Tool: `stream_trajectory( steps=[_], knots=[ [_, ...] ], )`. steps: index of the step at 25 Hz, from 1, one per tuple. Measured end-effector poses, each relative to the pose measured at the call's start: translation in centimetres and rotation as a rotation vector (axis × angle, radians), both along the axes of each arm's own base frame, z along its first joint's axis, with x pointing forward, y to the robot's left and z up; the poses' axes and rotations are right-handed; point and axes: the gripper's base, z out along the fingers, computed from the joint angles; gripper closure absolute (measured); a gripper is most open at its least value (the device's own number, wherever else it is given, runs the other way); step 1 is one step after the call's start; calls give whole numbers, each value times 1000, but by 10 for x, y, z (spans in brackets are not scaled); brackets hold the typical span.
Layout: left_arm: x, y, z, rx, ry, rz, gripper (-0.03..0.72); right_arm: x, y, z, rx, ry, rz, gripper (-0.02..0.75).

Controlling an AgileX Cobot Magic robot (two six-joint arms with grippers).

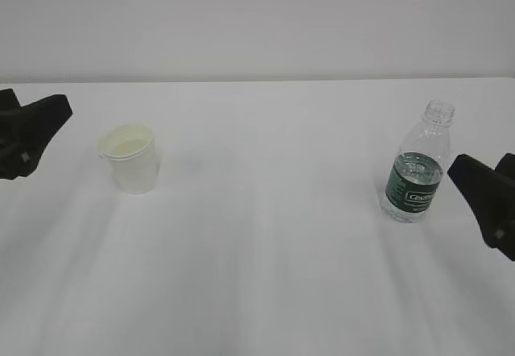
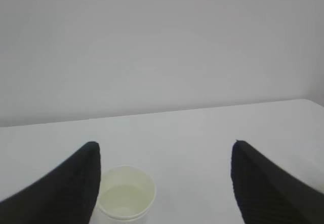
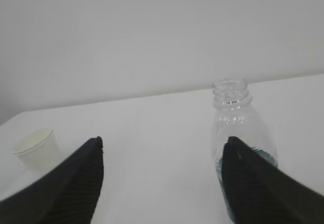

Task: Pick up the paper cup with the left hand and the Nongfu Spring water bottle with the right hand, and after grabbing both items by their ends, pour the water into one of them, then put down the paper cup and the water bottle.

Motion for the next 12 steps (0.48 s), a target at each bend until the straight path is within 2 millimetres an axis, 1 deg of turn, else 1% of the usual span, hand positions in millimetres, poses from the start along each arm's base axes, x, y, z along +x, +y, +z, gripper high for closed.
stream_trajectory(
  steps=[4, 12],
  knots=[
    [-11, 4, 13, 20, -6, 19, 111, -2, -1, 6, 22, -28, -14, 190],
    [-29, 10, 31, 23, -19, 49, 127, -1, -3, 7, 33, -32, -34, 190]
  ],
)
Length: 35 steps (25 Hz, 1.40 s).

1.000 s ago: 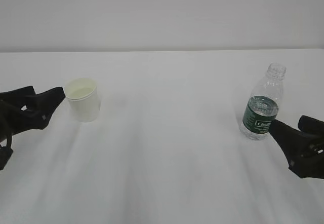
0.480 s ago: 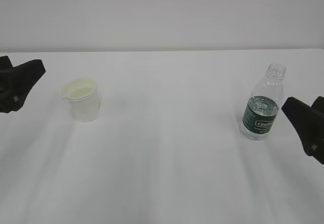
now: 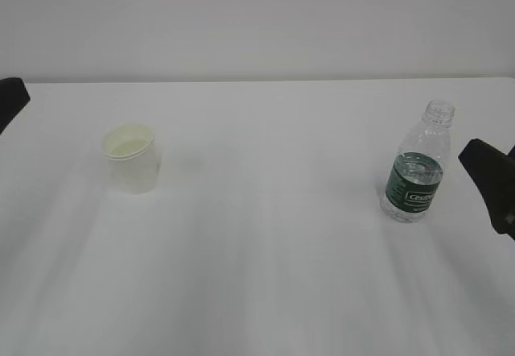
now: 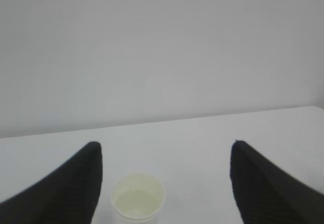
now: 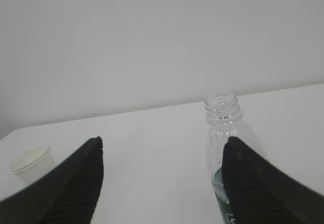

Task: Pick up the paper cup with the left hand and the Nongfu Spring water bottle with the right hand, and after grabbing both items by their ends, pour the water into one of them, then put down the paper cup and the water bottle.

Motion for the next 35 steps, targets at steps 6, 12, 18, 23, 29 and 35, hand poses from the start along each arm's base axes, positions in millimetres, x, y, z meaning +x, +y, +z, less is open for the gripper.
stream_trajectory(
  steps=[6, 12, 18, 23, 29, 35],
  knots=[
    [-11, 4, 9, 12, -9, 19, 131, 16, 2, 11, -5, -22, -6, 190],
    [-23, 7, 18, 18, -25, 38, 132, 33, 4, 26, -28, -17, -2, 190],
    [-33, 11, 24, 7, -46, 53, 133, 39, 5, 55, -71, -60, -8, 190],
    [-36, 12, 26, -26, -42, 59, 133, 37, 2, 77, -124, -58, -30, 189],
    [-37, 12, 26, -54, -37, 60, 149, 26, -3, 92, -155, -47, -66, 189],
    [-39, 12, 28, -58, -43, 62, 169, 12, -9, 105, -191, -21, -109, 189]
  ],
)
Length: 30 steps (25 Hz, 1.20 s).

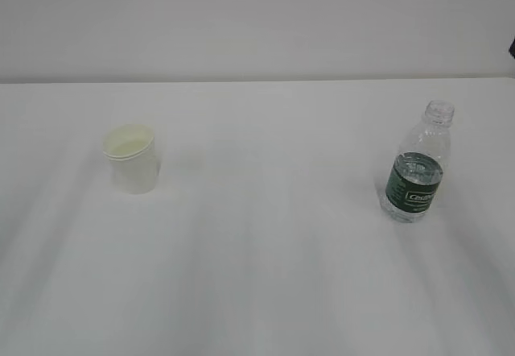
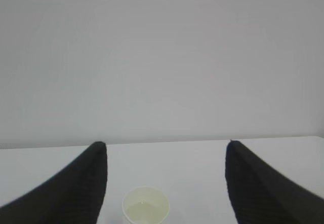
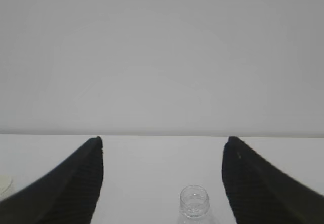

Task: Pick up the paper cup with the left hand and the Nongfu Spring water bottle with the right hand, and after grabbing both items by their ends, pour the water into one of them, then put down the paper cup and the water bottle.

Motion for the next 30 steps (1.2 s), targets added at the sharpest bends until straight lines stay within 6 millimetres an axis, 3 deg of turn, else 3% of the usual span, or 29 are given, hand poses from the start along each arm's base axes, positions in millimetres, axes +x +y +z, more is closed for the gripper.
stream_trajectory(
  steps=[18, 22, 30],
  knots=[
    [-19, 6, 7, 8, -3, 33, 170, -23, -10, 37, -31, -36, -70, 188],
    [-24, 8, 7, 13, 7, 45, 170, -28, -12, 38, -41, -26, -83, 188],
    [-23, 11, 43, 14, -8, 79, 173, -44, -16, 43, -41, -38, -109, 188]
  ],
)
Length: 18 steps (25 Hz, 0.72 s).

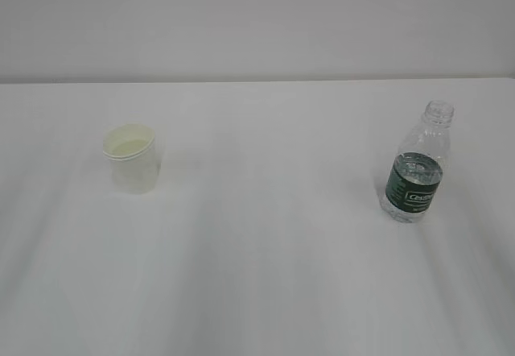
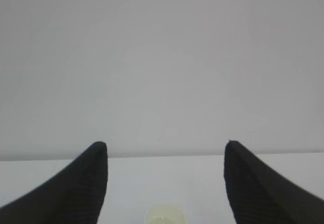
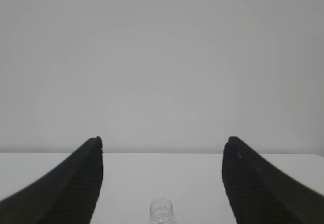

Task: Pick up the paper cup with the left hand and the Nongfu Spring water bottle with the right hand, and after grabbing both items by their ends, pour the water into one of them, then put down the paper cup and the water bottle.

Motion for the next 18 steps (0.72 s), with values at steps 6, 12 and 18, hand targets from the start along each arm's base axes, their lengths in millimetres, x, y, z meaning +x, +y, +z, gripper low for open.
stream_trajectory(
  steps=[6, 12, 18],
  knots=[
    [-4, 2, 13, 8, -15, 13, 173, -17, -6, 14, 3, -21, -36, 188],
    [-22, 6, 21, 55, -77, 28, 174, -34, -10, 20, 8, -51, -56, 188],
    [-45, 13, 22, 90, -86, 72, 175, -49, -14, 22, 14, -57, -80, 187]
  ],
)
